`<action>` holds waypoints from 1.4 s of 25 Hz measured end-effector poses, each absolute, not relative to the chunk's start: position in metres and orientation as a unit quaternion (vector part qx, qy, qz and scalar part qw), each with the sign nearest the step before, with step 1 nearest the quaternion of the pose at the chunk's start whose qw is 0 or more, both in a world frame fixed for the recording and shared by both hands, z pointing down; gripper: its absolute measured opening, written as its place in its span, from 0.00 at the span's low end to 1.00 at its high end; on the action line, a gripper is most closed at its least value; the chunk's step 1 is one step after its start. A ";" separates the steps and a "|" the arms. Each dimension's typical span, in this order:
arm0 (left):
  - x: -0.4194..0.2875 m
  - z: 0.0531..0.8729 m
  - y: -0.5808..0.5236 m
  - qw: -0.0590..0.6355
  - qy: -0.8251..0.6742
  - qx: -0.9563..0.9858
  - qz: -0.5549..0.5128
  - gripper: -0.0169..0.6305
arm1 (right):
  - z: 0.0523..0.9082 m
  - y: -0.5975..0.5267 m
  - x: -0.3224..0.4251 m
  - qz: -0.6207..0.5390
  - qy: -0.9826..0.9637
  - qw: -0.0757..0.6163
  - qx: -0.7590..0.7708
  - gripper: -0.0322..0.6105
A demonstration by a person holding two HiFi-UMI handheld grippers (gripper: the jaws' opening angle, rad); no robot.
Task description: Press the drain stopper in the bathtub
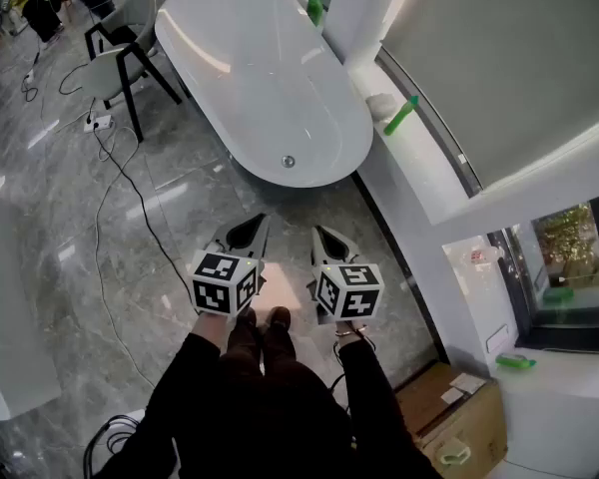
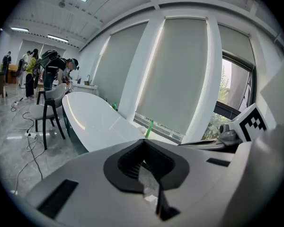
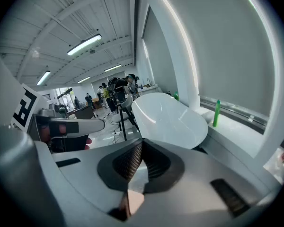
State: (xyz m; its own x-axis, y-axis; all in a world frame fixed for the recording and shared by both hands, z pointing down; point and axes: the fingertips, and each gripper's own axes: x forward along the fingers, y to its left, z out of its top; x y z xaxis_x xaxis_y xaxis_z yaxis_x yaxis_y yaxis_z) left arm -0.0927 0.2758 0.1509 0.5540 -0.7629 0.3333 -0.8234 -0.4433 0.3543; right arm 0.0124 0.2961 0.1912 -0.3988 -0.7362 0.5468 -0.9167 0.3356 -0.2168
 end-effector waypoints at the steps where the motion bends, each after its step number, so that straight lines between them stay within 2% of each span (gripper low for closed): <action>1: -0.092 0.151 0.276 0.244 -0.469 0.847 0.062 0.04 | 0.192 0.297 0.013 0.253 -0.797 0.180 0.518 0.05; 17: -0.090 0.155 0.265 0.249 -0.474 0.842 0.071 0.04 | 0.186 0.291 0.042 0.270 -0.787 0.165 0.530 0.05; 35: -0.071 0.113 0.227 0.208 -0.496 0.841 0.055 0.04 | 0.148 0.252 0.086 0.237 -0.796 0.159 0.534 0.05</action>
State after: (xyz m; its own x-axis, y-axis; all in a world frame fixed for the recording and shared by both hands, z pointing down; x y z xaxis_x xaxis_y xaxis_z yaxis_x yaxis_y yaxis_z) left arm -0.0715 0.2273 0.1132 0.5021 -0.8115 0.2990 -0.8573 -0.4217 0.2952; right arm 0.0864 0.2517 0.1478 -0.3798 -0.7746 0.5057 -0.9251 0.3186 -0.2069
